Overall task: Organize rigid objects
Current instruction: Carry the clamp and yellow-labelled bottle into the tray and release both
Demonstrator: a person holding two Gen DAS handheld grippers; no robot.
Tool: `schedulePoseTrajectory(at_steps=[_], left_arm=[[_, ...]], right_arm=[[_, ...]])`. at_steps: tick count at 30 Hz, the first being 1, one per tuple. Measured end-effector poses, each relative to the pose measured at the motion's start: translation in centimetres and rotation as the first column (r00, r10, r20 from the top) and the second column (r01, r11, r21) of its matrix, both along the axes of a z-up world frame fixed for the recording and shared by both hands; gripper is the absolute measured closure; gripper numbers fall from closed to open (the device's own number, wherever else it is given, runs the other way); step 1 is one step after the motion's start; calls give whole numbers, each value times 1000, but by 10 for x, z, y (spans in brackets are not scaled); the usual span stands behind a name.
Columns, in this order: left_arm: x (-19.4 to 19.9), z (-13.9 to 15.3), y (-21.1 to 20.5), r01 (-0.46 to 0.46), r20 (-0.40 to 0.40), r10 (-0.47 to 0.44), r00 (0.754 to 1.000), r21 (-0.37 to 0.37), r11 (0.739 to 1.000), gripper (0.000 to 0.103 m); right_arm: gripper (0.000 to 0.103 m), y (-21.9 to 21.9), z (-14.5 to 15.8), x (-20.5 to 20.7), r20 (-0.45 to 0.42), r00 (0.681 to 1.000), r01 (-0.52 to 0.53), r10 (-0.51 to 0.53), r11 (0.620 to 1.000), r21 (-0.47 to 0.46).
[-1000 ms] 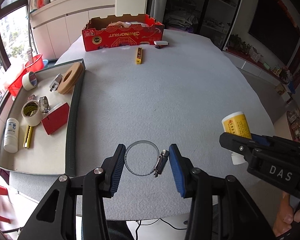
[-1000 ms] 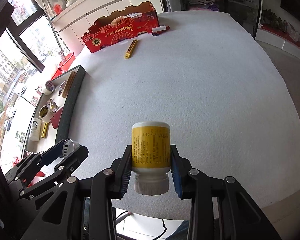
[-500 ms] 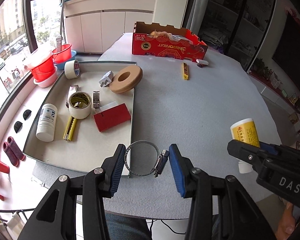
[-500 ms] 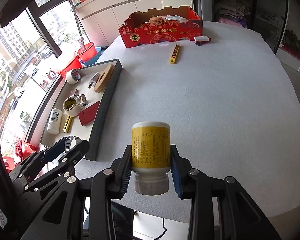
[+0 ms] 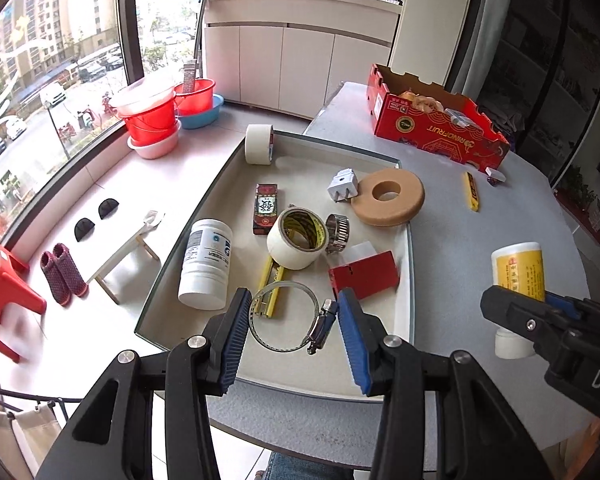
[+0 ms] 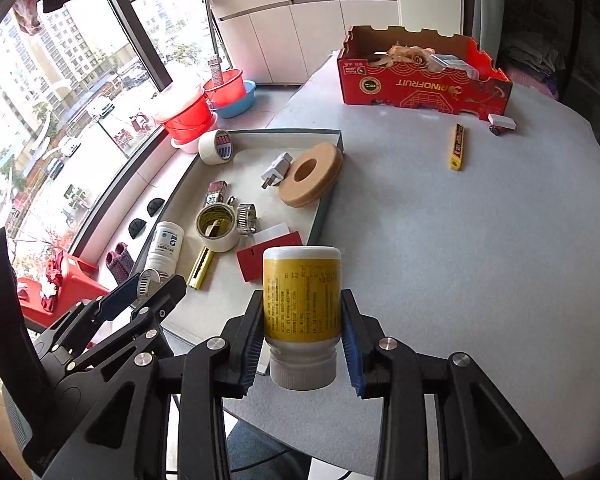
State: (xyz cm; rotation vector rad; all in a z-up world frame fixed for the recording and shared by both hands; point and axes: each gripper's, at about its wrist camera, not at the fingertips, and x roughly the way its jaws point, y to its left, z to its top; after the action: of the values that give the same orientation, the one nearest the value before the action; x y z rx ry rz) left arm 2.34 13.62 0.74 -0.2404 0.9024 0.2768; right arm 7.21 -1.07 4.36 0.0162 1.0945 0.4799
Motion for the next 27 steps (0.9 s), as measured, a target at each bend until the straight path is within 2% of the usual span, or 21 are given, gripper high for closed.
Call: schedulePoseTrajectory(at_steps=[6, 12, 13, 16, 17, 18, 19, 22, 24, 25, 27], left_arm=[[17, -20, 25, -37, -47, 37, 998, 5, 999, 55], [25, -41, 23, -8, -72, 8, 997, 2, 1000, 55], [26, -42, 22, -2, -71, 2, 997, -4, 1000, 51], [25, -42, 19, -3, -55, 3, 998, -5, 1000, 18], [24, -40, 18, -5, -51, 6, 999, 4, 1000, 17], [24, -39, 17, -7, -51, 8, 999, 13, 1000, 17], [24, -39, 17, -9, -51, 10, 999, 21, 1000, 14], [22, -35, 16, -23, -57, 26, 998, 48, 999, 1], [20, -33, 18, -25, -50, 26, 998, 31, 999, 1], [18, -31, 19, -26, -38, 27, 999, 13, 1000, 1], [14, -27, 21, -33, -24, 33, 999, -7, 999, 1]], right_arm=[[66, 49, -19, 26, -23, 998, -63, 63, 998, 1], [66, 66, -49, 44, -83, 994, -77, 77, 997, -4], [66, 67, -52, 45, -90, 993, -83, 83, 996, -6], [64, 68, -55, 46, -93, 991, -102, 100, 995, -15], [56, 68, -54, 46, -88, 991, -107, 105, 994, -17], [32, 67, -52, 45, -78, 991, -108, 106, 994, -21], [17, 65, -49, 43, -61, 993, -104, 103, 994, -25], [17, 60, -36, 37, 1, 994, -108, 108, 993, -47], [17, 56, -30, 33, 20, 993, -111, 113, 991, -72], [3, 54, -28, 32, 27, 993, -110, 112, 991, -79], [0, 46, -23, 28, 48, 994, -92, 96, 993, -74]])
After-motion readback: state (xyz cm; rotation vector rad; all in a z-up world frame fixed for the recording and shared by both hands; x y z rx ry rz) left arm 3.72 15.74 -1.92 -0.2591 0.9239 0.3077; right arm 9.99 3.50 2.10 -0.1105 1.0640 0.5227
